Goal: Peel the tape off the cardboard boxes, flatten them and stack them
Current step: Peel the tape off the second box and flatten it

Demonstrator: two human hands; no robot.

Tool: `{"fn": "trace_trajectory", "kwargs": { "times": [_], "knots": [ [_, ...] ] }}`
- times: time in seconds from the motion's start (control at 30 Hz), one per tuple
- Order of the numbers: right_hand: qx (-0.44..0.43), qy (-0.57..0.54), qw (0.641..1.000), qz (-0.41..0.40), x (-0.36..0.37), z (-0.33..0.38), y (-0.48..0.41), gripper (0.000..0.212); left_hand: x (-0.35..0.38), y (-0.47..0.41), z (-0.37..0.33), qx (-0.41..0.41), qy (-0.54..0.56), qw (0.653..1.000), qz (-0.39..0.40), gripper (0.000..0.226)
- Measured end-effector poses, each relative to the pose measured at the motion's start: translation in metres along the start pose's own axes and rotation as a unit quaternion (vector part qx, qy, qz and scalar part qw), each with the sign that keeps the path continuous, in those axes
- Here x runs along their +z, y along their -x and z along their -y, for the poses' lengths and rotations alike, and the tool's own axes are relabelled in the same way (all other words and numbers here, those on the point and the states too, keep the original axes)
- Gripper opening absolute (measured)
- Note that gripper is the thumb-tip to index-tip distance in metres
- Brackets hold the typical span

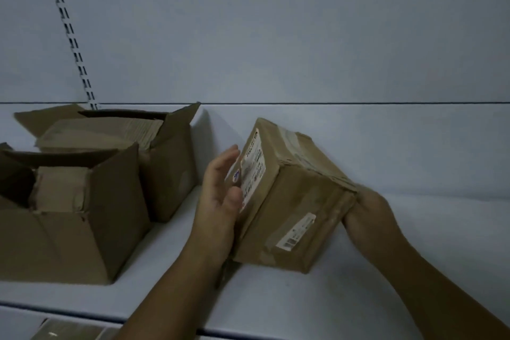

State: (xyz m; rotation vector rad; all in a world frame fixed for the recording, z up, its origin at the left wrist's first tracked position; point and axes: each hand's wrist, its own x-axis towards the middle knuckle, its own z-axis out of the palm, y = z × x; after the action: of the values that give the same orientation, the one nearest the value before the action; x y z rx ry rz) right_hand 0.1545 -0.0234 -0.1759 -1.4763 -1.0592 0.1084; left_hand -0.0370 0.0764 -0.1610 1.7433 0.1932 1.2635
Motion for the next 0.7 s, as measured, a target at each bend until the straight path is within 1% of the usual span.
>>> {"fn": "trace_trajectory", "kwargs": {
  "times": [0.03, 0.1, 0.13, 0.17, 0.23, 0.33, 0.37, 0.43, 0.47, 0.6, 0.67, 0.7],
  "knots": [
    [-0.004, -0.001, 1.0, -0.023, -0.001, 0.006, 0.002, 0.025, 0.002, 0.001, -0.002, 0.001, -0.001, 0.999, 0.036, 0.089],
    [-0.073, -0.031, 0.995, -0.066, -0.001, 0.025, 0.009, 0.021, 0.005, 0.005, -0.003, -0.007, 0.009, 0.994, 0.113, 0.094],
    [-0.105, -0.051, 0.991, -0.065, 0.001, 0.03, 0.011, 0.019, 0.007, 0.007, -0.003, -0.02, 0.022, 0.989, 0.146, 0.094],
    [-0.13, -0.071, 0.988, -0.046, 0.001, 0.031, 0.012, 0.019, 0.006, 0.008, 0.0, -0.032, 0.031, 0.984, 0.17, 0.093],
    [-0.162, -0.059, 0.984, -0.043, 0.001, 0.026, 0.012, 0.024, 0.007, 0.008, 0.003, -0.039, 0.024, 0.983, 0.178, 0.089],
    [-0.207, -0.008, 0.975, -0.075, -0.004, 0.023, 0.011, 0.025, 0.009, 0.006, 0.009, -0.008, -0.071, 0.986, 0.148, 0.093],
    [-0.21, -0.004, 0.974, -0.08, -0.005, 0.022, 0.011, 0.026, 0.009, 0.006, 0.011, 0.008, -0.096, 0.985, 0.14, 0.09],
    [-0.213, 0.006, 0.973, -0.089, -0.007, 0.02, 0.01, 0.029, 0.01, 0.004, 0.012, 0.025, -0.096, 0.985, 0.144, 0.079],
    [-0.218, 0.021, 0.971, -0.098, -0.007, 0.02, 0.01, 0.029, 0.01, 0.003, 0.012, 0.021, -0.086, 0.984, 0.152, 0.077],
    [-0.264, 0.111, 0.944, -0.164, -0.01, 0.023, 0.012, 0.027, 0.009, 0.0, 0.016, 0.022, -0.094, 0.974, 0.203, 0.091],
    [-0.307, 0.139, 0.927, -0.163, -0.014, 0.029, 0.013, 0.024, 0.009, 0.0, 0.017, 0.024, -0.094, 0.972, 0.216, 0.095],
    [-0.336, 0.156, 0.917, -0.149, -0.017, 0.033, 0.015, 0.023, 0.01, 0.001, 0.017, 0.024, -0.09, 0.971, 0.219, 0.095]
  ]
}}
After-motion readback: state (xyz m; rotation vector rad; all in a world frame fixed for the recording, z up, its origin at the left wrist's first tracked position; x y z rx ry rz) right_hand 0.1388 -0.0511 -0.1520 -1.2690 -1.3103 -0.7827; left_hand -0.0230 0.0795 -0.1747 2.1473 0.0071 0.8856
